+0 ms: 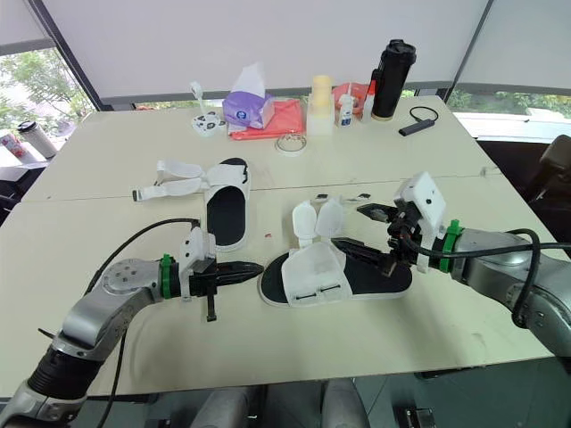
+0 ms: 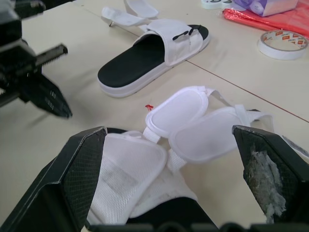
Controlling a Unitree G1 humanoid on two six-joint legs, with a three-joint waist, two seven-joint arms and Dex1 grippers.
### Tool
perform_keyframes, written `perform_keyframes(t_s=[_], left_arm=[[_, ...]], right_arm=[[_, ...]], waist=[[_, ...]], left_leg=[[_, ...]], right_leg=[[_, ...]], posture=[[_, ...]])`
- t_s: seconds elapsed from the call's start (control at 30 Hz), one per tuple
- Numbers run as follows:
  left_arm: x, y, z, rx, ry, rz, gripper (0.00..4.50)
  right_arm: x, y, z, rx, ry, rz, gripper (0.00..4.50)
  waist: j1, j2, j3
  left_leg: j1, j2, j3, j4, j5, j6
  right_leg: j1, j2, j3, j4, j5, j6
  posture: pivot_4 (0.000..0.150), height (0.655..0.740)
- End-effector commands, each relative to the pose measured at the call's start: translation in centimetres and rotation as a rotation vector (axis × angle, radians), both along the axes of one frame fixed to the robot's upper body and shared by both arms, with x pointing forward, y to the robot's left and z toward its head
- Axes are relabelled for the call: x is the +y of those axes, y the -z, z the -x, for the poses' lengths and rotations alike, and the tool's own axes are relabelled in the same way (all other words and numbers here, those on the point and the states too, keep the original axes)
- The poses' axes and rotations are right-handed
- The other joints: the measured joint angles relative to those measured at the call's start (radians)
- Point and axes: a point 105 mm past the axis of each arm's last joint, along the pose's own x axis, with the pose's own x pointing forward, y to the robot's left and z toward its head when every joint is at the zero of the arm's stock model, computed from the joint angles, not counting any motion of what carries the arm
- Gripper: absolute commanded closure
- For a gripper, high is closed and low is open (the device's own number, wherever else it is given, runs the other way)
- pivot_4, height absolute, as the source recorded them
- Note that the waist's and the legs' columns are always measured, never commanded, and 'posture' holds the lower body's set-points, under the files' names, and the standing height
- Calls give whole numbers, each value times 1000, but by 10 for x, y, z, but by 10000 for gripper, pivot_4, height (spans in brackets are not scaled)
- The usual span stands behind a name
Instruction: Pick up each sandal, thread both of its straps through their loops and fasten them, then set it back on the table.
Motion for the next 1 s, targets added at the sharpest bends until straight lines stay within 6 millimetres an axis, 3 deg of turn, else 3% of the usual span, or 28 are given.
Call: perform_keyframes(t_s=[0.03, 0.23, 0.73, 1.0], left_arm=[[-2, 4, 3, -8, 37, -24, 44690], [-22, 20, -3, 13, 92, -44, 44690], [-53, 31, -11, 17, 115, -26, 44690], [-52, 50, -10, 38, 118, -72, 44690]], right_arm=[[1, -11, -1, -60, 11, 34, 0], [3, -9, -2, -60, 15, 24, 0], [3, -10, -3, -62, 52, -3, 0], [-2, -28, -51, 245, 218, -362, 0]], waist=[[1, 0, 0], [5, -1, 0], [18, -1, 0], [21, -2, -1]], left_leg=[[-1, 0, 0, 0, 0, 0], [-2, 0, 1, 1, 0, 0], [-3, 0, 0, 2, 0, 0], [-2, 0, 0, 3, 0, 0]], right_leg=[[-1, 0, 0, 0, 0, 0], [-1, 0, -1, 0, 0, 0], [-1, 1, -2, 0, 0, 1], [0, 1, -3, 1, 1, 0]], posture=[[1500, 7296], [1500, 7296], [1500, 7296], [1500, 7296]])
